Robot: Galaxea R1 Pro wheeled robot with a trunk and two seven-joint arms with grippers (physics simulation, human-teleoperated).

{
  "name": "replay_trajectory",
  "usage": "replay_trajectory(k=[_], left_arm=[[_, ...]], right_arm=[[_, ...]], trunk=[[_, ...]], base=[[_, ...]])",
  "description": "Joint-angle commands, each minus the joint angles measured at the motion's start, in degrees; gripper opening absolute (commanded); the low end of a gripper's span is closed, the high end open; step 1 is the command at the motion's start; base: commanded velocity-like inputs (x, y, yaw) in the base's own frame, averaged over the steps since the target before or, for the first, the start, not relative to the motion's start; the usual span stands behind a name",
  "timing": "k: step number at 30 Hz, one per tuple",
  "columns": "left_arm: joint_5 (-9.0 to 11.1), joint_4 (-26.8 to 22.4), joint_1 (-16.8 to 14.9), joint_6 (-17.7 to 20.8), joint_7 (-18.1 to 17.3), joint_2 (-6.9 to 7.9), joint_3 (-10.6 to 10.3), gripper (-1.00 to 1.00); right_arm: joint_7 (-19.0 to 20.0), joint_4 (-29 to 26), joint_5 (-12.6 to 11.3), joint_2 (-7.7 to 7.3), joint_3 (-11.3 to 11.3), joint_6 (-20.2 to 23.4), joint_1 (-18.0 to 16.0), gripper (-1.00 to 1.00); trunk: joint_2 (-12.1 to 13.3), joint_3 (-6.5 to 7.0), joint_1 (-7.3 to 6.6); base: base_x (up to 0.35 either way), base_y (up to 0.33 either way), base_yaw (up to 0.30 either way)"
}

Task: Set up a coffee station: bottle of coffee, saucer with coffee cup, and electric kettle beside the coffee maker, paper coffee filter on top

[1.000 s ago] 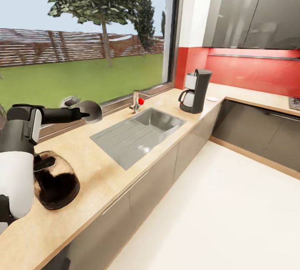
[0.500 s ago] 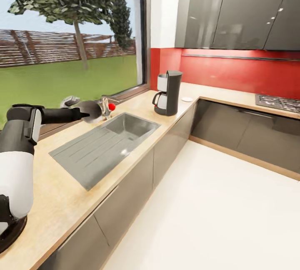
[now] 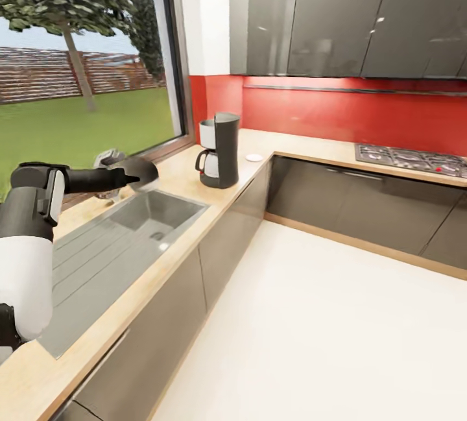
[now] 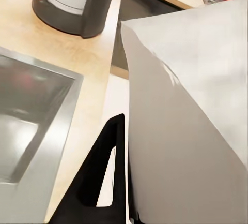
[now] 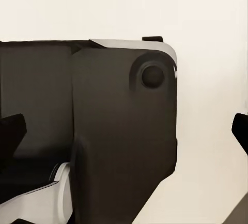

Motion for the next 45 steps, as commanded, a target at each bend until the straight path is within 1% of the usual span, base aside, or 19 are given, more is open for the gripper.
replay_trajectory(k=[1, 5, 9, 10, 11, 16, 20, 22, 23, 26, 28, 29, 30, 34, 35, 37, 39, 44, 45], left_arm=[[-0.7, 0.0, -0.1, 0.2, -0.7, -0.01, 0.1, -1.00], [-0.8, 0.4, -0.8, 0.3, -0.6, -0.10, 0.0, -1.00], [-0.8, 2.8, -4.8, 0.7, -0.6, -0.04, -0.4, -1.00], [-0.9, 5.5, -6.9, 0.7, -0.5, 0.17, -0.5, -1.00], [-2.1, 18.6, -15.7, 0.7, -0.3, 0.85, -1.4, -1.00], [-6.5, 26.9, -23.7, 0.8, -0.4, 0.88, -6.4, -1.00], [-7.4, 30.4, -28.2, 0.7, -0.5, 1.27, -8.9, -1.00], [-7.4, 31.0, -28.8, 0.6, -0.6, 2.12, -9.2, -1.00], [-7.5, 31.5, -29.2, 0.6, -0.6, 3.43, -9.3, -1.00], [-7.5, 31.8, -29.8, 0.5, -0.7, 4.60, -10.1, -1.00], [-7.5, 32.7, -30.7, 0.6, -0.8, 4.73, -12.5, -1.00], [-7.5, 33.8, -31.5, 0.7, -1.1, 4.72, -14.7, -1.00], [-7.5, 36.5, -33.3, 0.7, -2.8, 4.57, -18.5, -1.00], [-7.6, 44.5, -40.8, 0.6, -11.6, 4.33, -28.5, -1.00], [-7.5, 46.3, -43.8, 0.7, -13.9, 4.30, -31.6, -1.00], [-7.5, 49.4, -47.7, 0.9, -15.6, 4.25, -34.2, -1.00], [-7.5, 52.7, -49.8, 0.8, -16.1, 4.22, -34.9, -1.00], [-7.5, 56.0, -50.8, 0.5, -17.6, 4.32, -35.3, -1.00], [-8.7, 56.2, -50.5, 0.1, -27.1, 4.37, -37.8, -1.00]], right_arm=[[0.0, 0.1, -0.1, 0.01, 0.0, -0.2, -0.1, 1.00], [0.0, 0.0, -0.1, 0.01, 0.0, -0.2, -0.1, 1.00], [0.1, -0.1, 0.0, 0.01, 0.1, -0.2, -0.1, 1.00], [0.2, -0.1, 0.1, 0.01, 0.1, -0.2, -0.1, 1.00], [0.2, -0.2, 0.2, 0.01, 0.2, -0.2, -0.1, 1.00], [0.2, -0.1, 0.2, 0.01, 0.3, -0.2, -0.1, 1.00], [0.2, -0.1, 0.3, 0.01, 0.3, -0.2, -0.1, 1.00], [0.2, 0.0, 0.3, 0.01, 0.4, -0.2, -0.1, 1.00], [0.2, 0.0, 0.3, 0.01, 0.4, -0.2, -0.1, 1.00], [0.2, 0.1, 0.3, 0.01, 0.4, -0.2, -0.1, 1.00], [0.2, 0.1, 0.3, 0.01, 0.3, -0.2, -0.1, 1.00], [0.1, 0.2, 0.3, 0.01, 0.4, -0.2, -0.1, 1.00], [0.1, 0.2, 0.3, 0.01, 0.4, -0.2, -0.1, 1.00], [0.1, 0.2, 0.3, 0.01, 0.4, -0.2, -0.1, 1.00], [0.1, 0.2, 0.3, 0.01, 0.4, -0.2, -0.1, 1.00], [0.1, 0.2, 0.3, 0.01, 0.4, -0.2, -0.1, 1.00], [0.1, 0.2, 0.3, 0.01, 0.5, -0.2, -0.1, 1.00], [0.1, 0.3, 0.3, 0.01, 0.5, -0.2, -0.1, 1.00], [0.1, 0.3, 0.3, 0.03, 0.5, -0.2, -0.1, 1.00]], trunk=[[-0.1, -0.12, 0.06], [-0.1, -0.12, 0.06], [-0.1, -0.12, 0.06], [-0.1, -0.12, 0.06], [-0.1, -0.12, 0.06], [-0.1, -0.12, 0.06], [-0.1, -0.12, 0.06], [-0.1, -0.12, 0.06], [-0.1, -0.12, 0.06], [-0.1, -0.12, 0.06], [-0.1, -0.12, 0.06], [-0.1, -0.12, 0.06], [-0.1, -0.12, 0.06], [-0.1, -0.12, 0.06], [-0.1, -0.12, 0.06], [-0.1, -0.12, 0.06], [-0.1, -0.12, 0.06], [-0.1, -0.12, 0.06], [-0.1, -0.12, 0.06]], base=[[0.303, -0.153, -0.289], [0.304, -0.149, -0.281], [0.308, -0.142, -0.099], [0.311, -0.137, -0.024], [0.314, -0.133, -0.003], [0.314, -0.132, -0.001], [0.314, -0.125, 0.000], [0.318, -0.103, 0.000], [0.313, -0.042, 0.000], [0.164, -0.018, 0.000], [0.045, -0.005, 0.000], [0.026, -0.003, 0.000], [0.013, -0.001, 0.000], [0.005, -0.001, 0.000], [0.001, 0.000, 0.000], [0.000, 0.000, 0.000], [0.000, 0.000, 0.000], [0.000, 0.000, 0.000], [0.000, 0.000, 0.000]])
